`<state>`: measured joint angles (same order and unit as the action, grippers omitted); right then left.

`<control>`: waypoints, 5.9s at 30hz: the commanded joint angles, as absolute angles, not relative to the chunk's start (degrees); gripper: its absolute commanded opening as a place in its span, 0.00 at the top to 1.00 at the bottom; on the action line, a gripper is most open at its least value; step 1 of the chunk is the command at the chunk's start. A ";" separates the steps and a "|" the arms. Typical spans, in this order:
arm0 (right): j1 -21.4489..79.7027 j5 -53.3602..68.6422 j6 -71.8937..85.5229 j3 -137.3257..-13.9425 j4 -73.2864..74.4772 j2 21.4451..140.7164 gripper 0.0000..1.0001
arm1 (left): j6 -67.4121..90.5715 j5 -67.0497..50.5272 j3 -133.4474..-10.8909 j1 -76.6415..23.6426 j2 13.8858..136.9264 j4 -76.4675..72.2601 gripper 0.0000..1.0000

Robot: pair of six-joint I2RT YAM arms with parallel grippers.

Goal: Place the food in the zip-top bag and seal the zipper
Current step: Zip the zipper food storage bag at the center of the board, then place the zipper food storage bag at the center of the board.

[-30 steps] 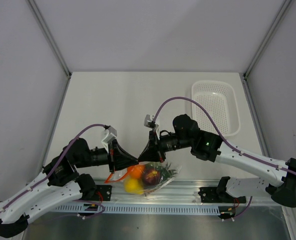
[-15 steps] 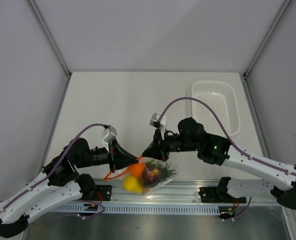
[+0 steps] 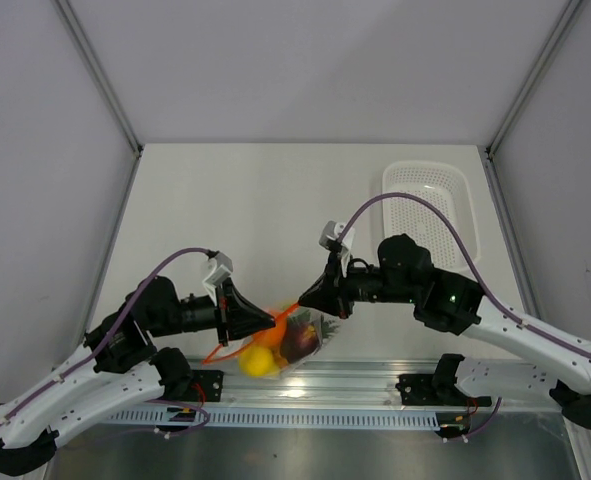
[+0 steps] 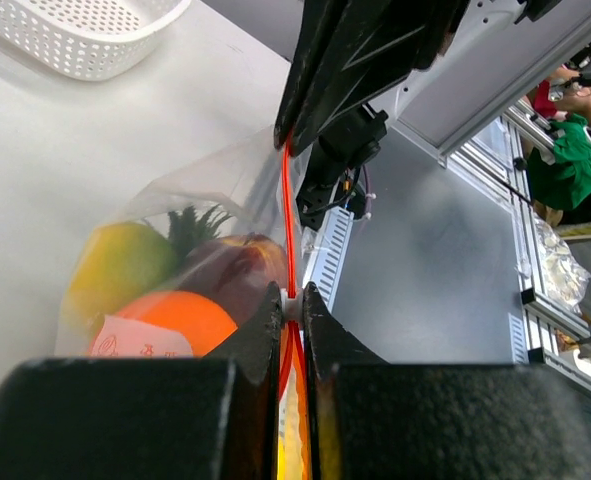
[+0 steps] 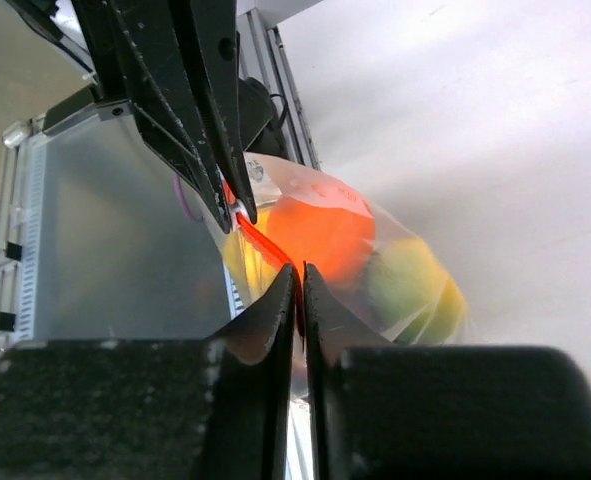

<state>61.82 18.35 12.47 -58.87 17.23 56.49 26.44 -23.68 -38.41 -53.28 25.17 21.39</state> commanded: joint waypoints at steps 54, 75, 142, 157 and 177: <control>63.46 16.03 4.12 -70.68 29.72 70.06 1.00 | 26.54 -27.25 -42.45 -53.44 23.74 23.29 0.99; 58.01 -5.27 21.35 -57.40 31.20 54.59 1.00 | 26.63 -24.26 -40.87 -53.44 19.34 26.89 0.99; 34.11 8.88 21.97 -81.28 20.83 98.15 1.00 | 33.48 -9.40 -40.97 -53.44 3.70 39.12 0.00; 25.84 8.26 25.57 -108.36 28.56 125.59 1.00 | 36.65 -8.61 -39.11 -53.44 -2.72 42.98 0.00; 25.31 4.75 23.73 -109.15 29.79 128.32 0.44 | 42.80 -2.46 -37.97 -53.44 -3.52 46.58 0.00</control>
